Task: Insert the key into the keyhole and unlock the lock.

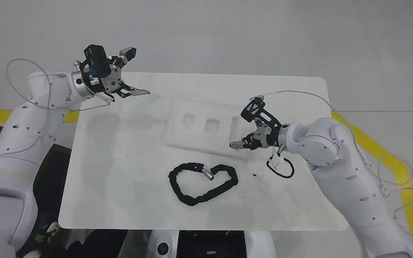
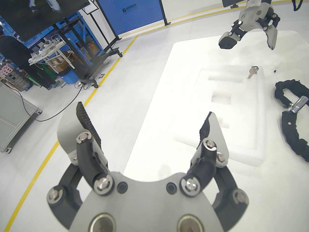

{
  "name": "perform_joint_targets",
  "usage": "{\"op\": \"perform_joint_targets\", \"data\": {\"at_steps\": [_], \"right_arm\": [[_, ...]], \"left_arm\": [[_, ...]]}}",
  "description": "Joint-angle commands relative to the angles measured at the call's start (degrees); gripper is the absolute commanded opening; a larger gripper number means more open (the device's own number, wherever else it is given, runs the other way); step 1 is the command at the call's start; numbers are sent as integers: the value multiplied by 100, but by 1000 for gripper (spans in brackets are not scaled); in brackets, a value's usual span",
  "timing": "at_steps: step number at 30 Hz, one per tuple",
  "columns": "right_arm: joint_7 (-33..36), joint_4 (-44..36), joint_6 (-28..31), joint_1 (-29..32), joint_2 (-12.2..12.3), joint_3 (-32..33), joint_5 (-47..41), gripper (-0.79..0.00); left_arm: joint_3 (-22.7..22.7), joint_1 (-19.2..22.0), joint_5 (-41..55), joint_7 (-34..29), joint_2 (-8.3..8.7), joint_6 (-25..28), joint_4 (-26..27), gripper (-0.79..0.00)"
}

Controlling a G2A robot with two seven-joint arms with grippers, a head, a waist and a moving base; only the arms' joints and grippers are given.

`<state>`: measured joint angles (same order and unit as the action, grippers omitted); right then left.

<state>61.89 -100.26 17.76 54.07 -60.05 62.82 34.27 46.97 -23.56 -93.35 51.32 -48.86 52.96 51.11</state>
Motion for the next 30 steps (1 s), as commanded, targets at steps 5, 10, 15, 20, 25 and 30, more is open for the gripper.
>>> {"op": "perform_joint_targets", "data": {"at_steps": [5, 10, 15, 20, 25, 30], "right_arm": [[21, 51, -16, -43, -16, -106, -22, 0], [21, 51, -16, -43, -16, -106, -22, 0], [21, 51, -16, -43, -16, -106, -22, 0], [-53, 19, -28, 20, -22, -135, -94, 0], [193, -244, -722, 121, -26, -203, -23, 0], [563, -598, -1477, 144, -36, -263, -14, 0]], "left_arm": [[0, 0, 0, 0, 0, 0, 0, 0], [0, 0, 0, 0, 0, 0, 0, 0], [0, 0, 0, 0, 0, 0, 0, 0], [0, 0, 0, 0, 0, 0, 0, 0], [0, 0, 0, 0, 0, 0, 0, 0], [0, 0, 0, 0, 0, 0, 0, 0]]}}
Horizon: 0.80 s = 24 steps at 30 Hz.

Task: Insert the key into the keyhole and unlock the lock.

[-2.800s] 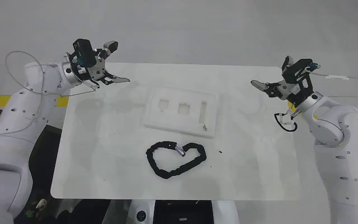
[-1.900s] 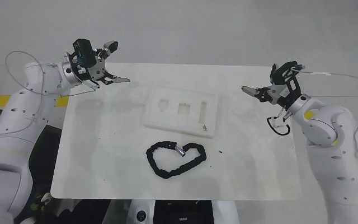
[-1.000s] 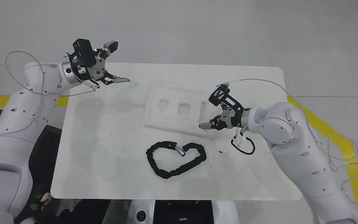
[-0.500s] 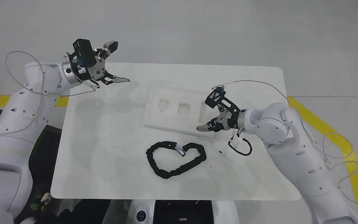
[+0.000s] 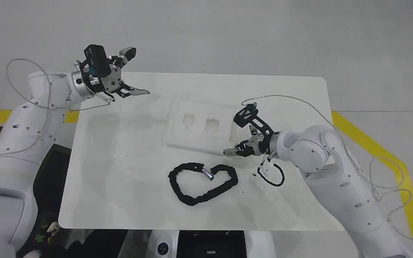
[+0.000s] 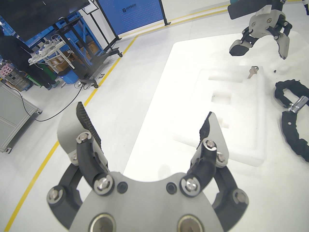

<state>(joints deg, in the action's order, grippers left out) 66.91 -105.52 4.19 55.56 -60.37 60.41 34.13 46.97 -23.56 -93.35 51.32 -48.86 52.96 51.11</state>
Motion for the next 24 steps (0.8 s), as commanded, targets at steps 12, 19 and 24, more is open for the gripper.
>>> {"op": "perform_joint_targets", "data": {"at_steps": [12, 19, 24], "right_arm": [[346, 7, -655, -227, -88, -402, 2, -80], [480, 149, -800, -327, -111, -506, 100, -292], [584, 204, -944, -354, -114, -549, 256, -317]], "left_arm": [[0, 0, 0, 0, 0, 0, 0, 0], [0, 0, 0, 0, 0, 0, 0, 0], [0, 0, 0, 0, 0, 0, 0, 0]]}}
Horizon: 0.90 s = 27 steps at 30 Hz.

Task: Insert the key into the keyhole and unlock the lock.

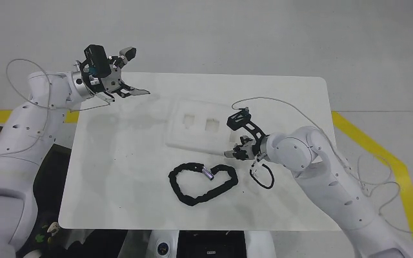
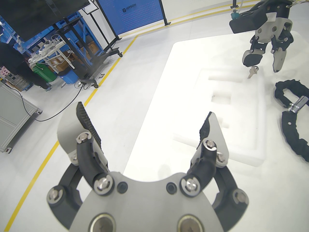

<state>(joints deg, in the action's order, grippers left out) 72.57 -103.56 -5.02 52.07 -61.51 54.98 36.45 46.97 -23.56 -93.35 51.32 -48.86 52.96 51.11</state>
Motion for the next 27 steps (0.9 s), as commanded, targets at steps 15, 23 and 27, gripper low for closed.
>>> {"op": "perform_joint_targets", "data": {"at_steps": [15, 23, 27], "right_arm": [[-45, 265, -145, -129, -54, -128, 189, -539], [12, 321, -327, -212, -86, -194, 337, -693], [15, 323, -407, -233, -100, -207, 382, -773]], "left_arm": [[0, 0, 0, 0, 0, 0, 0, 0], [0, 0, 0, 0, 0, 0, 0, 0], [0, 0, 0, 0, 0, 0, 0, 0]]}}
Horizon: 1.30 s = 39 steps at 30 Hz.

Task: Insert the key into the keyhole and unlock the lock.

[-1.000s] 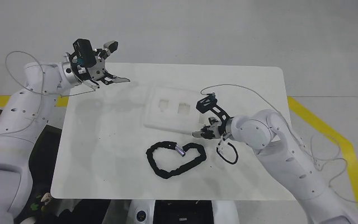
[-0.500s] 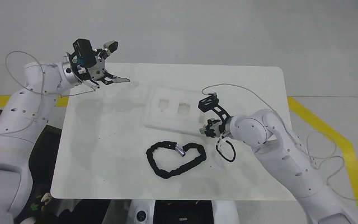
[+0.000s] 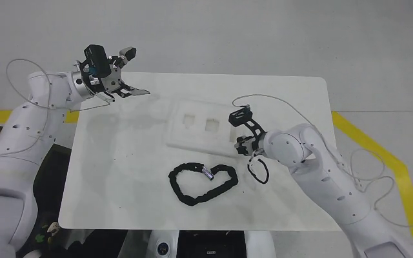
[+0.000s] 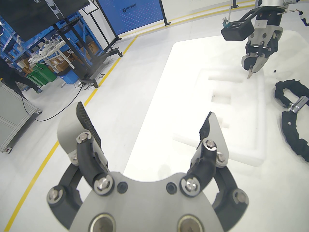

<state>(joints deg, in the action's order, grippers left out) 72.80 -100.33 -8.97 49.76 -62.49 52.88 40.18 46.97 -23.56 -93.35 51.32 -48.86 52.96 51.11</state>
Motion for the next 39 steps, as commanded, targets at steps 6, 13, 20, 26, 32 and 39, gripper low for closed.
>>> {"op": "perform_joint_targets", "data": {"at_steps": [6, 13, 20, 26, 32, 39], "right_arm": [[54, -34, -211, -20, -2, 18, 276, -785], [326, -295, -530, -82, -18, -50, 697, -785], [719, -786, -774, -48, 9, 53, 1106, -785], [645, -1246, -525, 287, 74, 558, 551, -785], [45, -1399, 557, 989, 196, 1452, -705, -785], [-801, -1465, 1860, 1903, 354, 2614, -1469, -785]], "left_arm": [[0, 0, 0, 0, 0, 0, 0, 0], [0, 0, 0, 0, 0, 0, 0, 0], [0, 0, 0, 0, 0, 0, 0, 0], [0, 0, 0, 0, 0, 0, 0, 0], [0, 0, 0, 0, 0, 0, 0, 0], [0, 0, 0, 0, 0, 0, 0, 0]]}}
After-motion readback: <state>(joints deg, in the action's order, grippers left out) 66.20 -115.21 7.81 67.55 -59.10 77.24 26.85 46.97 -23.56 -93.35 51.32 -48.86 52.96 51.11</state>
